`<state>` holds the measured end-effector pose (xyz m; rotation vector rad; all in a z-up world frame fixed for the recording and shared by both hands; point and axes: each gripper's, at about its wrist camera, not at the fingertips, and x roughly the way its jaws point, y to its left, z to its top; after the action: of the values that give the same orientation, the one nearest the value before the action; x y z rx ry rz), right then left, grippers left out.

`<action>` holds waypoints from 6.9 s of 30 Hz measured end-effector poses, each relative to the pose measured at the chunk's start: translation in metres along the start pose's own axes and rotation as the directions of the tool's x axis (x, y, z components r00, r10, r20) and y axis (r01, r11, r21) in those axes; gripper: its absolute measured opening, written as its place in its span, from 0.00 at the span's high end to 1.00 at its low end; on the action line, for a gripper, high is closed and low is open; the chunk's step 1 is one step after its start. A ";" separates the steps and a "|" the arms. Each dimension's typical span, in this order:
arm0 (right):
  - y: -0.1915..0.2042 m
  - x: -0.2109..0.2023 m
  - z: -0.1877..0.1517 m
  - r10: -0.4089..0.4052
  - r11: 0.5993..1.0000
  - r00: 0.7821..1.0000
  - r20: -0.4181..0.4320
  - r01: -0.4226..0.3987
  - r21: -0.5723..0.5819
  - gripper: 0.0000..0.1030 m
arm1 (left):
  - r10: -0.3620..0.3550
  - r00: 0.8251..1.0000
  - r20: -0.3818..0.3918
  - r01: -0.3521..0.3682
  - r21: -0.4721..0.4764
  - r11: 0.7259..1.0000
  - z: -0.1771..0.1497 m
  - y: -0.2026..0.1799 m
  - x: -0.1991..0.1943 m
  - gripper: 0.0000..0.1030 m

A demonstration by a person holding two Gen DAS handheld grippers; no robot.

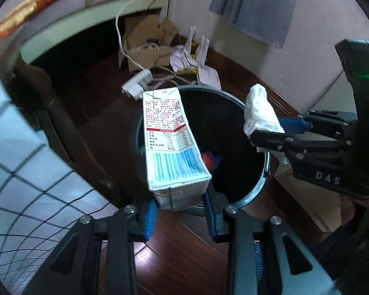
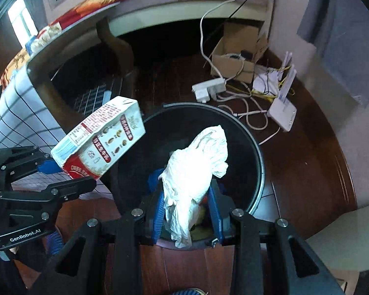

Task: Collect trash
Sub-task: 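Drop carton and tissue into black bin by opening both tools, then move both tools back toward the cups and cloth on the table, then grasp blue mask with left tool while right tool grasps red paper cup, then carry blue mask with left tool while right tool carries red cup over bin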

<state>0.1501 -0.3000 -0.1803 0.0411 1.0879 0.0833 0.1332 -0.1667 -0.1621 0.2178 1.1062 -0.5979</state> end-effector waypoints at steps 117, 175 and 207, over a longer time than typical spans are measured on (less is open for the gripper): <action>0.466 0.019 0.339 0.270 0.814 0.935 0.230 -0.094 -0.573 0.44 | 0.633 0.756 0.168 -0.404 -0.640 0.653 -0.029 0.407 -0.237 0.75; 0.149 -0.179 0.082 0.032 0.990 0.908 0.418 0.030 -0.140 0.44 | 0.337 0.849 0.406 -0.228 -0.294 0.928 -0.012 0.115 -0.226 0.75; 0.027 -0.104 0.002 -0.100 0.994 0.971 0.217 0.109 -0.031 0.44 | 0.100 0.976 0.192 -0.093 -0.050 0.994 0.001 0.015 -0.090 0.75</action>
<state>0.1026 -0.2823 -0.0858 -0.0451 0.8694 0.0070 0.1137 -0.1236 -0.0836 0.1731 0.9122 -0.4985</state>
